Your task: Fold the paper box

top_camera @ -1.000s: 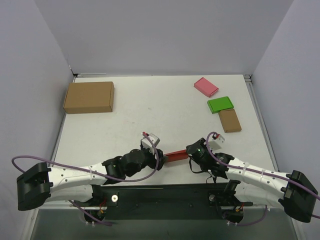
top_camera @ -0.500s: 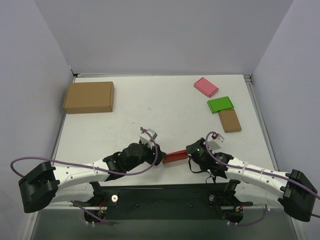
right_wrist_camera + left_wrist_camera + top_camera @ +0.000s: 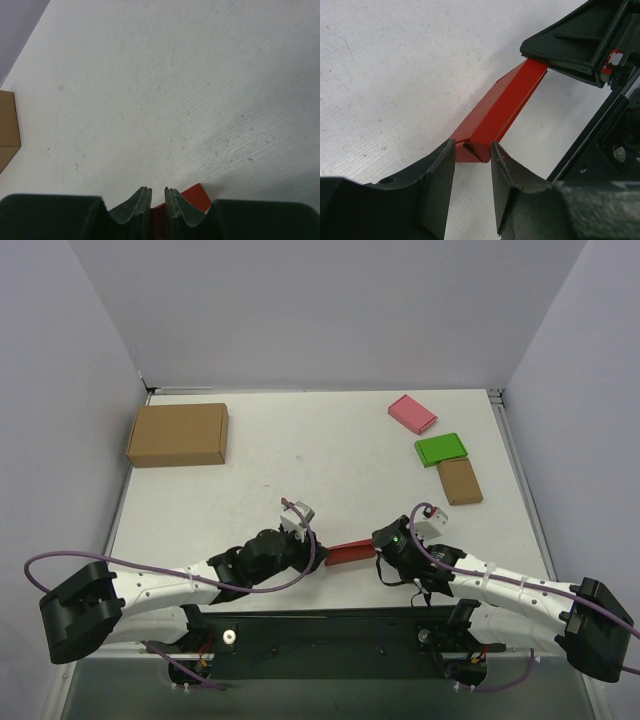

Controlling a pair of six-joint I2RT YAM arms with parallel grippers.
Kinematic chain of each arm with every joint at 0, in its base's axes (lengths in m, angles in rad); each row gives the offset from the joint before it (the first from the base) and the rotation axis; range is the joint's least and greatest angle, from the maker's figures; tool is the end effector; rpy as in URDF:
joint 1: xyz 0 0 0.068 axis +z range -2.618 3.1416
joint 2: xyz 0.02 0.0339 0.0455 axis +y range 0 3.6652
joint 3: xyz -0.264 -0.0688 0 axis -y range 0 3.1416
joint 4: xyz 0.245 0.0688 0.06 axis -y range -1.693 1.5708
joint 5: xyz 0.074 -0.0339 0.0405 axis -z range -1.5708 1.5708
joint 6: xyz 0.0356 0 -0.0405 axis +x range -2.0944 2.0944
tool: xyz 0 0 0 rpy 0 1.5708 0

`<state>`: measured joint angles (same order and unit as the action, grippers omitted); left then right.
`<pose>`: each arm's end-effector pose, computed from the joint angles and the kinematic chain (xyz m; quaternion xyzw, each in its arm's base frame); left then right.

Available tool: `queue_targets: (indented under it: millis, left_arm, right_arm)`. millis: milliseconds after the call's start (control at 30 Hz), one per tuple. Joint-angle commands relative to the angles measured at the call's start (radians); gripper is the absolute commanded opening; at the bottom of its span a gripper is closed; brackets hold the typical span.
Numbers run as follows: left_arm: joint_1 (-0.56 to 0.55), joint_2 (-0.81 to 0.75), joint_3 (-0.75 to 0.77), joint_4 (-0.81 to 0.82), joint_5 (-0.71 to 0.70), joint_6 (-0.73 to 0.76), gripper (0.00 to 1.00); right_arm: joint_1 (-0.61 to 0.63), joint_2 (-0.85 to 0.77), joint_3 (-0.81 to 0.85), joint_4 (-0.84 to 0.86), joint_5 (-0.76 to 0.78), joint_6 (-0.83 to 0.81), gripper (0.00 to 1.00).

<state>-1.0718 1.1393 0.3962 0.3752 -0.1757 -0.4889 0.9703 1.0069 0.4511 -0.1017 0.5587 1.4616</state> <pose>0.1167 -0.2010 0.1925 0.1885 0.8010 -0.3451 0.4515 0.1292 0.1553 0.1947 0.3277 0.8073 0.3115 0.3793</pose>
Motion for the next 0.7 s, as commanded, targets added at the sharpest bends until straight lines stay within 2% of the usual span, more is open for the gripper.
queue_targets:
  millis: [0, 167, 333, 667]
  left_arm:
    - [0.007, 0.022, -0.02, 0.045, 0.007, 0.001, 0.43]
    - [0.007, 0.031, -0.03, 0.067, 0.012, 0.0, 0.37]
    - [0.007, 0.036, -0.013, 0.067, 0.008, 0.013, 0.26]
    - [-0.023, 0.057, 0.059, -0.024, -0.041, 0.046, 0.09]
  right_arm:
    - [0.013, 0.022, 0.006, -0.096, 0.004, -0.02, 0.17]
    - [0.013, 0.029, 0.009, -0.098, 0.004, -0.021, 0.17]
    - [0.016, 0.036, 0.015, -0.096, 0.004, -0.026, 0.17]
    - [0.022, 0.045, 0.017, -0.096, 0.009, -0.023, 0.17]
